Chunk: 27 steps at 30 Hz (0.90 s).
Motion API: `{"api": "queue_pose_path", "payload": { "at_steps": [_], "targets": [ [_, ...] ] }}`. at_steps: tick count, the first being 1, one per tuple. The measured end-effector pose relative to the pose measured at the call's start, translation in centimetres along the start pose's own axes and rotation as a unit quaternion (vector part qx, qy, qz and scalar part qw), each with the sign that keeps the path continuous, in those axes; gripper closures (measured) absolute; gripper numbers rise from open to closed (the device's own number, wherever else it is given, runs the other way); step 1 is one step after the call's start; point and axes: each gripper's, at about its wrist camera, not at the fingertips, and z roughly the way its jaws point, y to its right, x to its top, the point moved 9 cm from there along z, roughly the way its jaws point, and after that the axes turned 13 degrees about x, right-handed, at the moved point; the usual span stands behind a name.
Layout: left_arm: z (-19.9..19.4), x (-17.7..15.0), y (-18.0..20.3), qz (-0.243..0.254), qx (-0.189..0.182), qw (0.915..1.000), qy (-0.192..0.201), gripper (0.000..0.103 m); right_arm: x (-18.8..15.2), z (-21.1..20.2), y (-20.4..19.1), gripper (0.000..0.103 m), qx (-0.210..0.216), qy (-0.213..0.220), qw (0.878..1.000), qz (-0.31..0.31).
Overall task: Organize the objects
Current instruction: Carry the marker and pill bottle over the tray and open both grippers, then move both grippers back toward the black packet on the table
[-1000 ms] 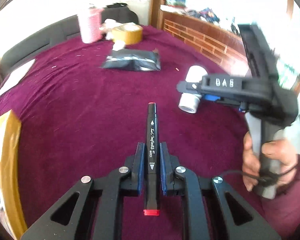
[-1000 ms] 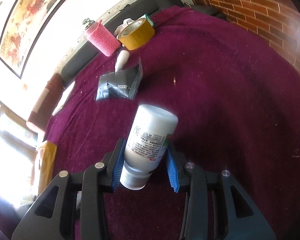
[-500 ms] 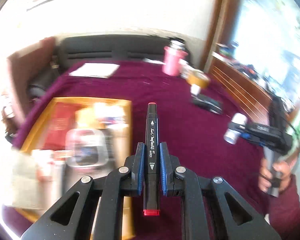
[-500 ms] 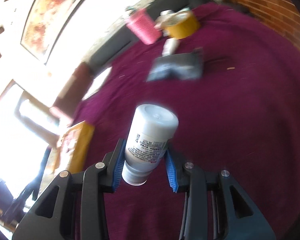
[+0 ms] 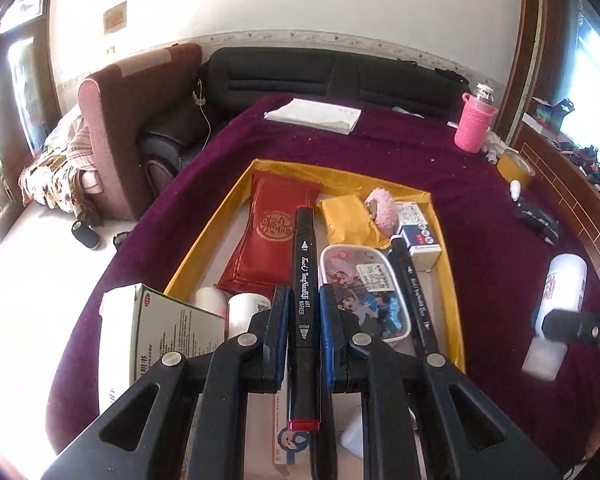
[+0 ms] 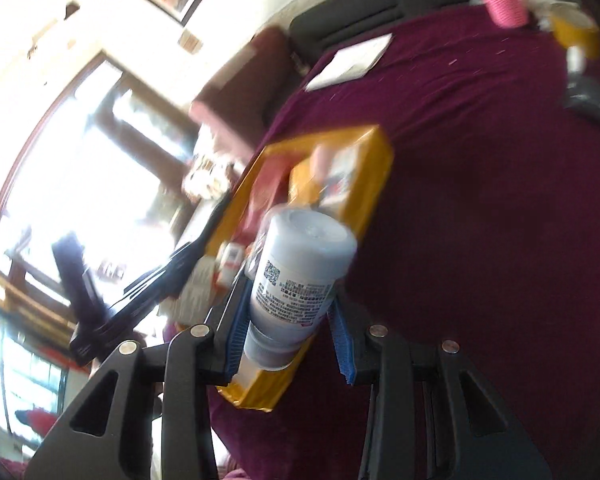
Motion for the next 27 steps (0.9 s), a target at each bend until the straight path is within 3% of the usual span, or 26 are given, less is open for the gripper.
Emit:
{"api": "queue_pose_path", "payload": {
  "at_steps": [8,11,16,19,22,24,27],
  "targets": [
    [2.4,-1.6,-0.9,-0.015,0.000,0.9995,-0.027,0.091,-4.1,9.0,-2.1,0.067,-0.027,-0.113,0.993,-0.030],
    [2.7,-1.8,-1.2,-0.023,-0.003,0.9994,-0.027,0.091,-4.5,10.2,-1.3,0.063,-0.070,-0.129,0.988,-0.047],
    [2.3,-2.0,-1.4,-0.034,0.002,0.9989,-0.033,0.090,-4.2,10.6,-1.2,0.061,-0.094,-0.128,0.985,-0.071],
    [1.6,-2.0,-1.6,-0.044,0.003,0.9984,-0.034,0.085,-4.1,10.7,-1.2,0.060,-0.104,-0.124,0.983,-0.085],
    [0.5,-1.6,-1.7,-0.049,0.003,0.9986,-0.018,0.071,-3.0,11.5,-2.7,0.060,-0.114,-0.116,0.981,-0.107],
    [-0.6,-1.2,-1.8,-0.049,0.009,0.9987,-0.001,0.052,-2.9,11.2,-3.6,0.060,-0.111,-0.109,0.980,-0.125],
    [-2.0,-0.5,-1.9,-0.046,0.019,0.9984,0.027,0.045,-3.2,10.2,-5.1,0.059,-0.113,-0.093,0.976,-0.159]
  ]
}}
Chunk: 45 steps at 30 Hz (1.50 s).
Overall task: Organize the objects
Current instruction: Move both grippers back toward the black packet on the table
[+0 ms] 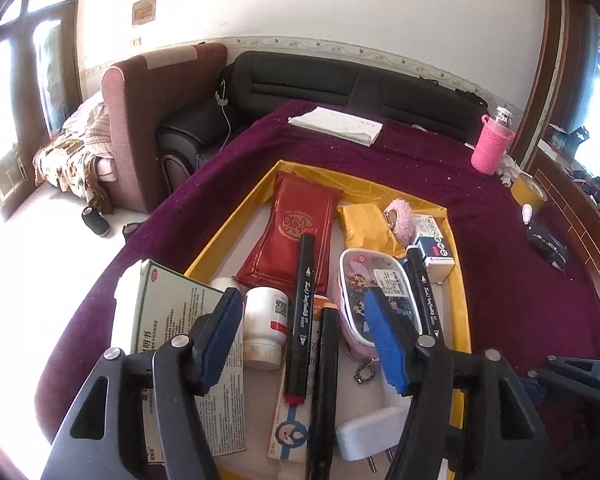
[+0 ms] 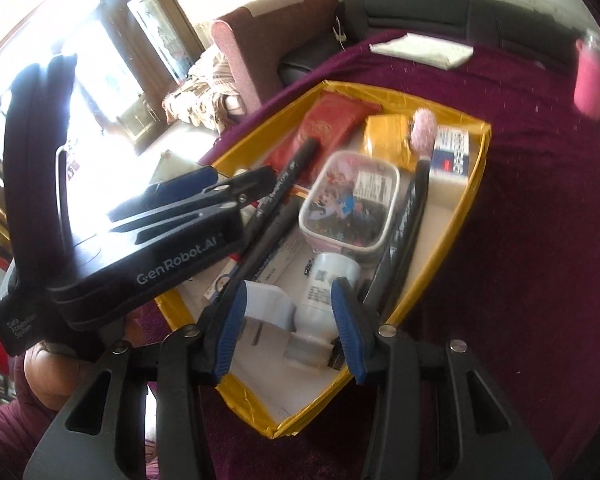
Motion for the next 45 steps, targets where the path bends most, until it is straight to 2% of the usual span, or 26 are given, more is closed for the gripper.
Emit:
{"api": "queue_pose_path", "payload": {
  "at_steps": [2,6,10,14,18,22,27,30,33,35,38,42,45],
  "targets": [
    [-0.7,0.4,-0.1,0.003,0.008,0.9999,0.013,0.044,0.0,-0.8,-0.6,0.056,-0.007,0.015,1.000,-0.016],
    [-1.6,0.6,-0.2,0.003,0.019,0.9995,0.027,0.043,0.7,-1.3,-0.6,0.055,-0.017,0.036,0.999,-0.020],
    [-2.3,0.4,-0.3,0.003,0.029,0.9990,0.033,0.043,0.7,-3.2,0.3,0.055,-0.020,0.059,0.998,0.004],
    [-3.2,0.4,-0.5,0.007,0.044,0.9979,0.047,0.043,0.2,-5.3,1.3,0.050,-0.022,0.080,0.996,0.034],
    [-4.5,0.5,-0.3,0.010,0.059,0.9959,0.068,0.042,-0.3,-6.7,2.1,0.049,-0.041,0.096,0.994,0.038],
    [-6.2,0.9,-0.3,0.007,0.081,0.9917,0.100,0.030,-0.6,-7.6,2.5,0.045,-0.060,0.105,0.992,0.035],
    [-9.6,2.0,-0.6,-0.012,0.110,0.9799,0.166,0.016,-0.9,-8.6,2.9,0.045,-0.089,0.118,0.989,0.022],
    [-12.4,2.7,-1.2,-0.035,0.130,0.9667,0.217,0.004,-1.0,-9.6,3.0,0.044,-0.103,0.132,0.986,0.011],
    [-15.3,3.2,-2.0,-0.061,0.141,0.9512,0.267,0.001,-0.8,-11.0,3.1,0.039,-0.124,0.162,0.979,-0.007],
    [-16.5,3.2,-1.9,-0.066,0.136,0.9480,0.280,0.001,-0.6,-12.0,3.3,0.036,-0.129,0.183,0.975,-0.012],
    [-16.8,3.4,-1.2,-0.062,0.142,0.9499,0.271,0.001,-0.1,-13.8,4.1,0.029,-0.135,0.207,0.969,-0.010],
    [-15.0,3.4,1.6,-0.030,0.110,0.9671,0.227,0.001,0.6,-15.5,6.6,0.029,-0.149,0.212,0.966,0.000],
    [-13.4,2.9,4.4,-0.001,0.082,0.9755,0.204,0.001,0.8,-17.1,9.4,0.029,-0.166,0.220,0.961,0.017]
  ]
}}
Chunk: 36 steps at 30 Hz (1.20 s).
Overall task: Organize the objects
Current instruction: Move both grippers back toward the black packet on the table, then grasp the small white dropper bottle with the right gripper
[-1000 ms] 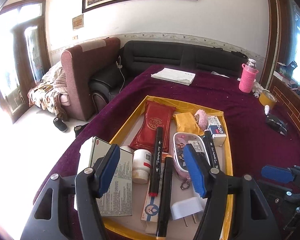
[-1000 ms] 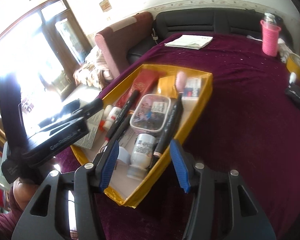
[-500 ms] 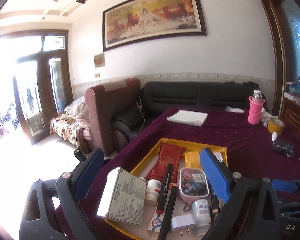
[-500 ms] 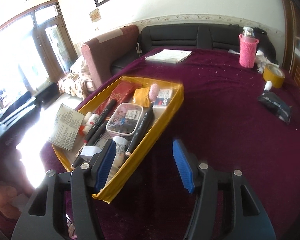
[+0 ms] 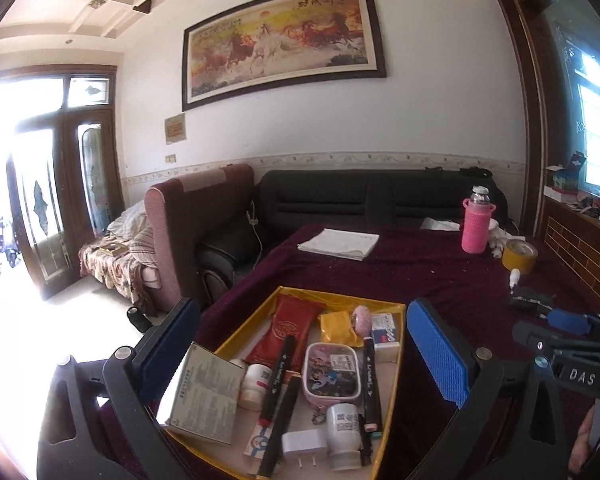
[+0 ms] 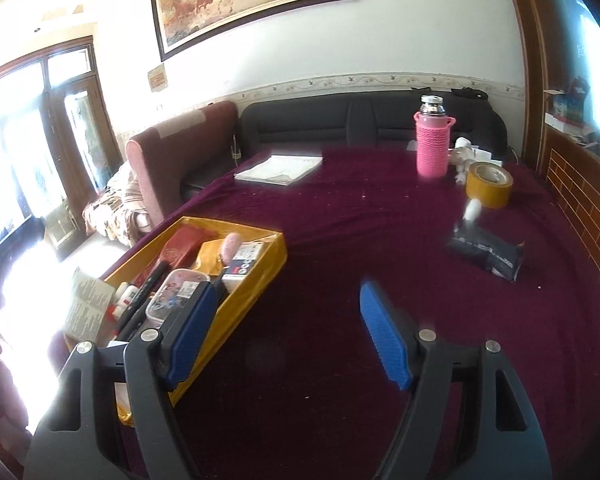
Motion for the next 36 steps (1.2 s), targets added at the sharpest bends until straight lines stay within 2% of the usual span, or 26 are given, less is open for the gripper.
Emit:
{"api": "queue_pose_path", "payload": {
  "at_steps": [3,6,9,12,16,19,22,25,27,28,29,30,31,32,33,34,36],
  "targets": [
    [0.1,-1.1,3.7,0.034,-0.033,0.9987,-0.019,0.001,0.3,0.0,3.5,0.029,-0.016,-0.005,1.000,0.024],
    [0.5,-3.3,8.3,0.075,-0.079,0.9925,-0.054,0.001,0.5,-0.1,8.1,0.029,-0.041,-0.008,0.997,0.058],
    [0.8,-6.2,12.4,0.108,-0.128,0.9811,-0.097,0.001,0.7,-0.5,13.3,0.030,-0.066,-0.010,0.992,0.107],
    [1.1,-9.3,15.9,0.147,-0.160,0.9671,-0.132,0.001,0.7,-1.5,19.3,0.030,-0.083,-0.005,0.982,0.171],
    [1.7,-12.5,18.8,0.163,-0.198,0.9502,-0.177,0.002,0.9,-1.6,25.7,0.030,-0.086,0.001,0.968,0.237],
    [2.3,-13.8,19.6,0.161,-0.208,0.9424,-0.206,0.002,1.5,0.2,28.9,0.030,-0.075,-0.003,0.961,0.264],
    [3.2,-14.8,20.1,0.159,-0.211,0.9355,-0.235,0.002,2.8,2.4,31.1,0.030,-0.082,-0.011,0.963,0.258],
    [3.5,-14.8,20.2,0.160,-0.199,0.9381,-0.234,0.002,3.3,4.7,33.2,0.030,-0.088,-0.020,0.960,0.265],
    [3.7,-15.2,20.5,0.176,-0.187,0.9364,-0.239,0.002,2.5,6.5,34.0,0.030,-0.093,-0.052,0.956,0.273],
    [3.8,-15.3,20.5,0.182,-0.181,0.9357,-0.242,0.002,1.9,7.3,33.4,0.028,-0.077,-0.071,0.957,0.272],
    [3.9,-15.5,20.6,0.188,-0.174,0.9354,-0.244,0.002,1.4,8.0,32.1,0.028,-0.044,-0.092,0.958,0.268],
    [4.1,-15.7,20.7,0.194,-0.168,0.9350,-0.246,0.002,0.6,8.6,30.1,0.028,0.011,-0.115,0.956,0.268],
    [4.2,-15.8,20.8,0.199,-0.161,0.9344,-0.248,0.001,-0.1,8.8,27.3,0.029,0.089,-0.139,0.948,0.273],
    [4.1,-15.9,20.7,0.199,-0.161,0.9345,-0.247,0.001,-0.6,8.5,25.1,0.029,0.143,-0.154,0.940,0.271],
    [4.1,-15.9,20.7,0.199,-0.161,0.9345,-0.247,0.001,-0.7,7.7,23.3,0.029,0.164,-0.159,0.941,0.251],
    [4.0,-16.0,20.6,0.199,-0.161,0.9346,-0.247,0.001,-0.6,6.7,22.7,0.029,0.147,-0.155,0.951,0.224],
    [4.0,-16.0,20.5,0.199,-0.162,0.9345,-0.247,0.001,0.1,5.1,23.1,0.028,0.081,-0.137,0.968,0.194]
  ]
}}
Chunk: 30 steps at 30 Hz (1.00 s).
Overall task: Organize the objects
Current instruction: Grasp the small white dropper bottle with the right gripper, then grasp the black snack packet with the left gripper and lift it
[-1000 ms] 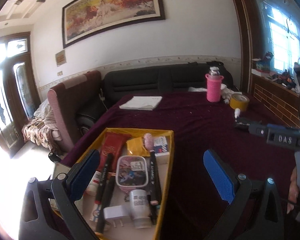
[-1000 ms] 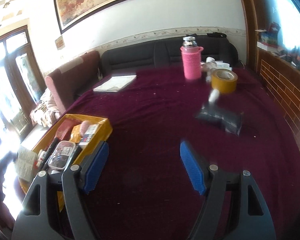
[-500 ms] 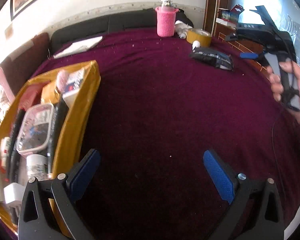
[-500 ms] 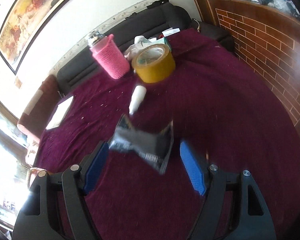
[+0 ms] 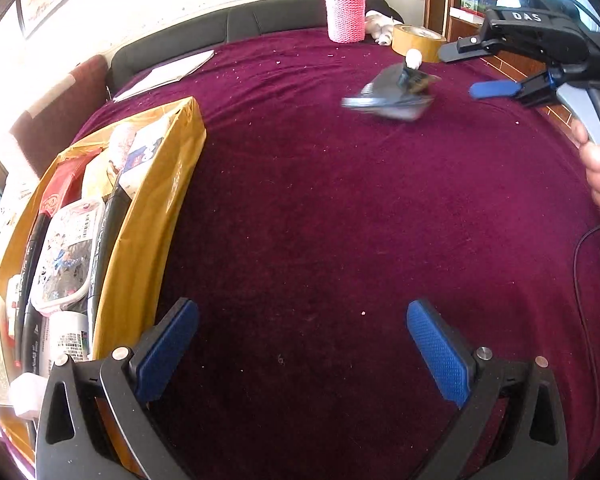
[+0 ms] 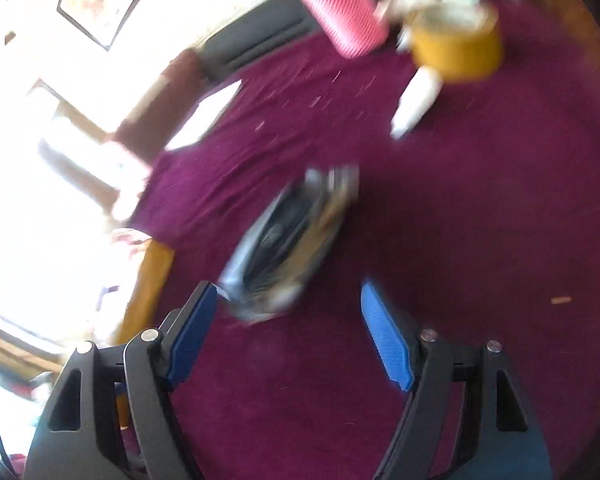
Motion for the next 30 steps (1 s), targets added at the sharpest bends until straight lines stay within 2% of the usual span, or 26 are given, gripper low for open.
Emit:
{"api": "queue_pose_path", "payload": {
  "at_steps": [2,5,8,10,13,16,18,19,20,22,25,30],
  "targets": [
    [0.0,0.0,0.0,0.000,0.000,1.0000,0.000,0.001,0.7,-0.6,0.4,0.028,-0.037,0.018,0.999,0.009],
    [0.1,0.0,0.0,0.000,-0.001,1.0000,0.000,0.001,1.9,-0.1,0.8,0.029,-0.063,0.031,0.997,0.042],
    [0.1,0.0,0.0,0.001,-0.002,1.0000,0.001,0.001,5.1,-0.7,2.7,0.029,-0.127,0.079,0.987,0.065],
    [0.0,0.0,0.0,0.001,-0.002,1.0000,0.001,0.001,7.2,-1.2,4.3,0.029,-0.169,0.097,0.978,0.073],
    [0.1,-0.1,-0.1,0.001,-0.003,1.0000,0.001,0.001,9.6,-0.3,6.7,0.029,-0.230,0.076,0.967,0.077],
    [0.1,-0.1,-0.1,0.002,-0.003,1.0000,0.001,0.001,11.5,1.9,8.2,0.030,-0.269,0.043,0.960,0.066],
    [-0.1,-0.3,-0.1,0.004,-0.003,1.0000,0.001,0.001,12.0,3.3,8.9,0.045,-0.278,0.026,0.958,0.069],
    [0.0,-0.3,-0.1,0.005,-0.005,1.0000,0.001,0.001,12.0,3.9,9.2,0.068,-0.289,0.016,0.955,0.065],
    [0.0,-0.3,-0.1,0.008,-0.008,0.9999,0.003,0.001,11.8,4.3,9.3,0.081,-0.301,0.007,0.952,0.059],
    [-0.5,-0.3,0.1,0.018,-0.034,0.9993,0.005,0.002,11.4,4.9,9.2,0.082,-0.311,0.002,0.949,0.046],
    [-1.9,0.7,0.1,0.021,-0.082,0.9964,0.005,0.002,9.3,3.8,8.3,0.082,-0.290,-0.003,0.956,0.032],
    [-3.6,7.4,-0.4,0.039,-0.077,0.9936,0.073,0.002,3.4,-1.1,5.8,0.081,-0.240,0.008,0.970,0.029]
  ]
}}
